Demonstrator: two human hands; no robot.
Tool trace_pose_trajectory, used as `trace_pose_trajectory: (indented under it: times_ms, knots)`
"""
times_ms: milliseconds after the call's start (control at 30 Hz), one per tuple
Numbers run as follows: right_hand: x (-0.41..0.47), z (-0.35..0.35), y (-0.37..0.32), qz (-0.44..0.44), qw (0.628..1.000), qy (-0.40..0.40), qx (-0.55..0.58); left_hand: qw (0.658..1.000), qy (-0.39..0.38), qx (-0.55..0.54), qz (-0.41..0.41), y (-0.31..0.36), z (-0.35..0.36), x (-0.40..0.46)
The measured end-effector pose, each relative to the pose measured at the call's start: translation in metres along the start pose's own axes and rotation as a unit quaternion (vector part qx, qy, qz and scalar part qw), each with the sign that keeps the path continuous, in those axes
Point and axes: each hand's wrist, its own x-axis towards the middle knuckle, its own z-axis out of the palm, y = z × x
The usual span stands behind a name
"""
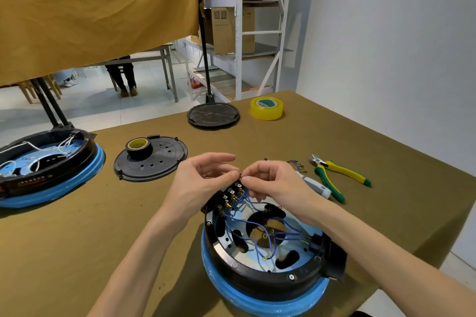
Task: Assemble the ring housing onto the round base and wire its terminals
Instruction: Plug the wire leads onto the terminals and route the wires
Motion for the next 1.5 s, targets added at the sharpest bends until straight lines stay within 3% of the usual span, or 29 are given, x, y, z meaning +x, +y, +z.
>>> trace_pose_trajectory:
  times_ms: [267,467,700,900,1233,1500]
  knots:
    - [-0.004,0.002,0.012,-0.026,0.998,-0.004,-0.054,0.997,-0.017,0.047,-0.064,-0.006,0.004,0.002]
    - [-0.003,-0.001,0.014,-0.016,0.999,0.007,-0.042,0.995,-0.057,0.068,-0.036,-0.009,-0.006,0.002]
    - [-0.007,0.000,0.017,0.003,1.000,0.004,0.010,0.991,0.034,0.118,-0.055,-0.031,-0.007,0.008]
    - [-0.008,-0.001,0.019,0.004,1.000,0.024,0.012,0.988,0.005,0.117,-0.101,-0.043,-0.005,0.007]
    - [-0.011,-0.002,0.015,-0.020,1.000,-0.003,-0.015,0.987,-0.001,0.121,-0.103,-0.049,-0.004,0.010]
    - [-0.013,0.001,0.012,0.036,0.995,-0.046,0.077,0.989,-0.002,0.116,-0.096,-0.051,-0.005,0.010]
